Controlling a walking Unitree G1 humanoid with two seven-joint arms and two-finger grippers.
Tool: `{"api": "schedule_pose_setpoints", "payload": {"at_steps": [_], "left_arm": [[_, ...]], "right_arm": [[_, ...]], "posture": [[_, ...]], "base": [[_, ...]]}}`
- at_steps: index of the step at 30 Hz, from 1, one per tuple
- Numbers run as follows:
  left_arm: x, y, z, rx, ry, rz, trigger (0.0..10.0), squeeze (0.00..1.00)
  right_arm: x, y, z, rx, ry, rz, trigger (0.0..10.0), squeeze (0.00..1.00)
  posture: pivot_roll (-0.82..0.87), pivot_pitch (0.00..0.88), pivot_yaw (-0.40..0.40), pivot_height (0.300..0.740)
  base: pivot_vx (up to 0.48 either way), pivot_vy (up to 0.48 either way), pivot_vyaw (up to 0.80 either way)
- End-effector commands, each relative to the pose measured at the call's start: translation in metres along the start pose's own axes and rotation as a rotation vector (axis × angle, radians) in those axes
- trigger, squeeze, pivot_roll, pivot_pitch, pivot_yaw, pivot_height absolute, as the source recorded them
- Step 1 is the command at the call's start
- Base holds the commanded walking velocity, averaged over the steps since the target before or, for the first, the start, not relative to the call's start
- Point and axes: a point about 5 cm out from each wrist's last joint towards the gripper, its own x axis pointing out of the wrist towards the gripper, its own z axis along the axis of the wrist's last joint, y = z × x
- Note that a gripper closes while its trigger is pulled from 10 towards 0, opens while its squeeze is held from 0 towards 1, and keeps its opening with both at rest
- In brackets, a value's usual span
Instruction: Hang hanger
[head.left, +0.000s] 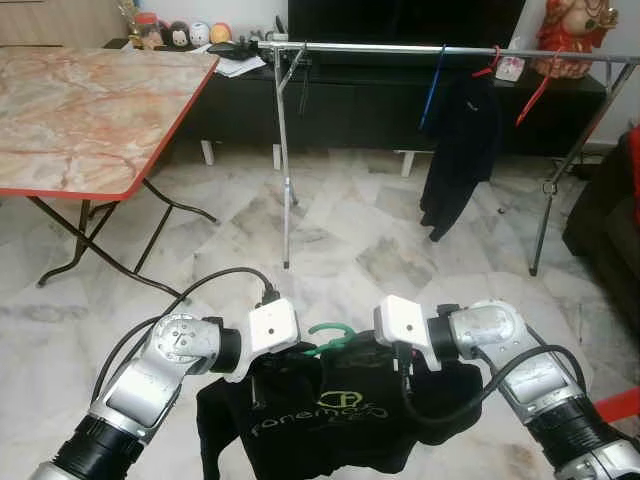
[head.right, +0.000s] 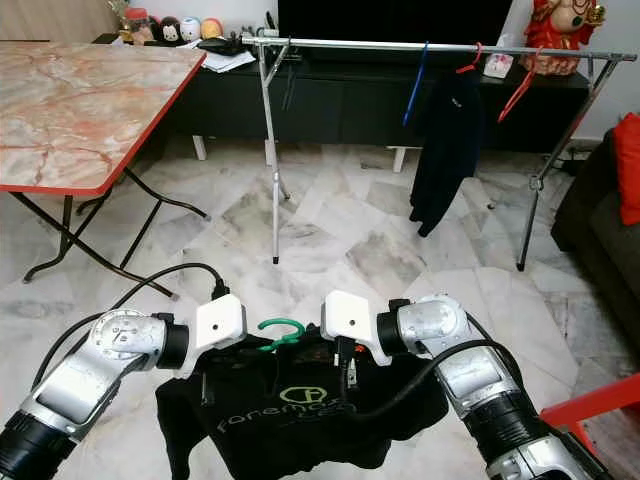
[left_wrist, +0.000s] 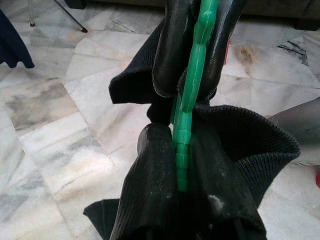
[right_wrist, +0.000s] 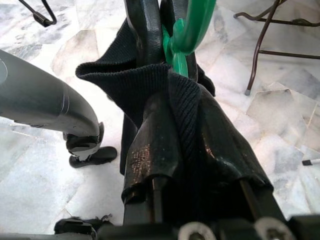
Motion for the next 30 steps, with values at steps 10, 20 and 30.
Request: {"api": "schedule_pose_setpoints", "payload": {"at_steps": [10,20,30], "left_arm": [[-0.008,0.008,0.0,-0.002,0.009,0.056,0.0,0.0],[-0.011,0.009,-0.002,0.033,0.035,0.065,10.0,0.0],[-0.011,0.01,-0.004,0.054,0.055,0.063,10.0,0.0]], "right_arm": [[-0.003,0.004,0.0,0.006,-0.001,0.064,10.0,1.0],[-0.003,0.012,-0.008,-0.004,0.049,0.15,10.0,0.0],[0.002,0.021,-0.021,0.032,0.107,0.22,10.0,1.0]], "posture": [[-0.06,0.0,-0.062,0.74],[-0.06,0.0,-0.068,0.74],[-0.05,0.008,-0.072,0.74]], "base": [[0.0,0.0,0.0],[0.0,0.0,0.0],[0.0,0.0,0.0]]}}
